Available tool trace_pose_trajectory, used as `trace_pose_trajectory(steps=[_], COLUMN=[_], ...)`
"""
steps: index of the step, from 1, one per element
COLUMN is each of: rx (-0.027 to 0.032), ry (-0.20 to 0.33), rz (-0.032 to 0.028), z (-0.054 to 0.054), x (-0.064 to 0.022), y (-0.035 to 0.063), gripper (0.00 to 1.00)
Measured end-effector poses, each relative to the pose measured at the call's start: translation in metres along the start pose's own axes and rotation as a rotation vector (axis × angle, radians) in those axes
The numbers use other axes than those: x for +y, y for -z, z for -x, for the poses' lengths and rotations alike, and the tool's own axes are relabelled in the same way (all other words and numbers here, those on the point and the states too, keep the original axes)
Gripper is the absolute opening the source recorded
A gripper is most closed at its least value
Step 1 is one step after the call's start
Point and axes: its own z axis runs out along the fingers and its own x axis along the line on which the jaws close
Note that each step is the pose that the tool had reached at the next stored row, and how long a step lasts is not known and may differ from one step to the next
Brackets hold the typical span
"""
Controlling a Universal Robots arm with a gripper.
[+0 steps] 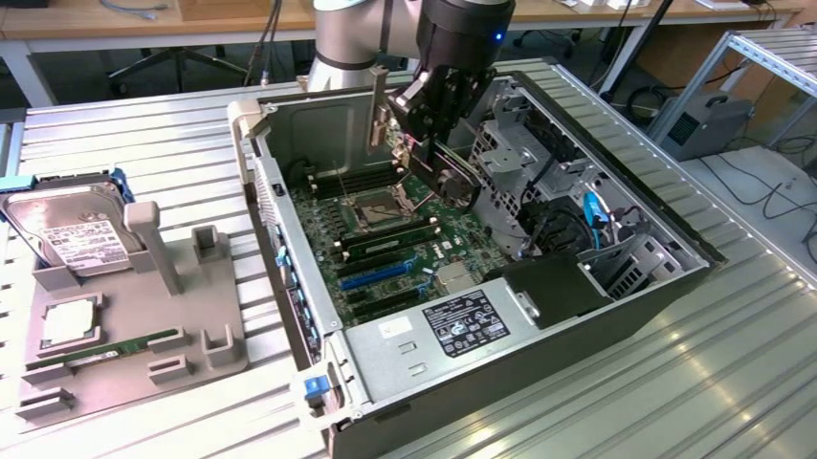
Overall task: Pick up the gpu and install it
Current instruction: 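Insert the gpu into the slot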
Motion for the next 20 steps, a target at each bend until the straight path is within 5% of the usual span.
trace_pose_trajectory(steps=[20], rx=[0.0007], ry=[0.023], rz=[0.0005], z=[0.0], x=[0.0], y=[-0.0007], gripper=[0.27])
